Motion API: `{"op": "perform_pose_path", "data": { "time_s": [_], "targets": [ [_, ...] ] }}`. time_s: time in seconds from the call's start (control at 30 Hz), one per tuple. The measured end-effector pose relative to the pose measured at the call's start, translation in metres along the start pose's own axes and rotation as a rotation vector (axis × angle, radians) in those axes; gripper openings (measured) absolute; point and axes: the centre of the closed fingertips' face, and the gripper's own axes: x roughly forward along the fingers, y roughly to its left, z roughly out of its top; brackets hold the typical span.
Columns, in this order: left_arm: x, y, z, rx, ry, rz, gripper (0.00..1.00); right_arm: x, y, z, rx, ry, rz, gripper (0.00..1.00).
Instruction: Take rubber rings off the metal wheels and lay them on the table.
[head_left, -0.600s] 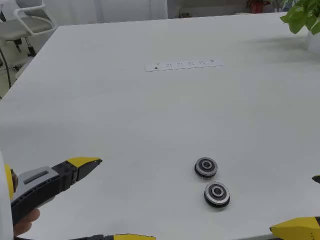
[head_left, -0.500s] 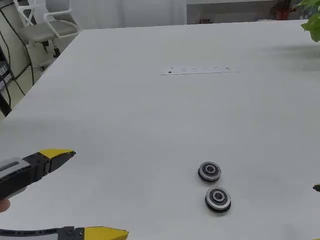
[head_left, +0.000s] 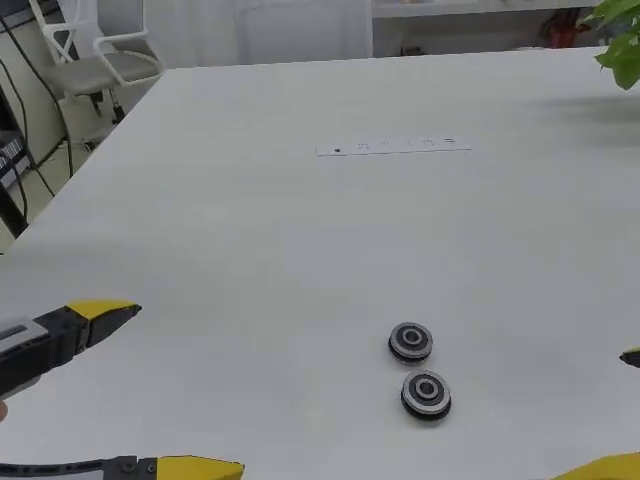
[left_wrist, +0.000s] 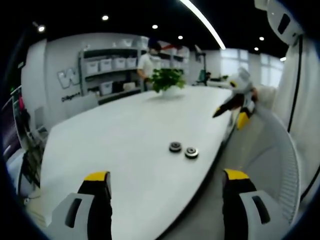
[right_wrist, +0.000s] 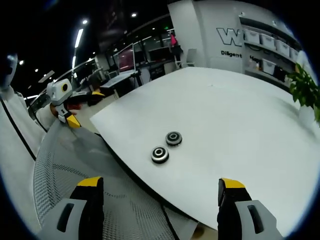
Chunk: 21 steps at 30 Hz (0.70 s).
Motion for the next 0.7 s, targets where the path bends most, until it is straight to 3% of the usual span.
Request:
{"op": "perform_pose_path", "data": {
  "time_s": [0.17,0.4,0.53,0.7],
  "targets": [
    [-0.001,-0.006,0.0,0.006,0.009,-0.015,0.93,-0.006,0.0,0.005,0.002,-0.032,-0.016,0.94],
    [-0.007,-0.003,0.001,0.01,0.008,0.001,0.92,-0.01,0.0,0.009,-0.012,-0.051,-0.032,0.93],
    [-0.007,-0.004,0.002,0.042,0.009,0.012,0.85,-0.011,0.003,0.011,-0.005,-0.065,-0.018,0.86],
    [-0.006,-0.007,0.003,0.04,0.012,0.001,0.86,-0.012,0.006,0.013,-0.008,-0.076,-0.015,0.86]
  ]
}}
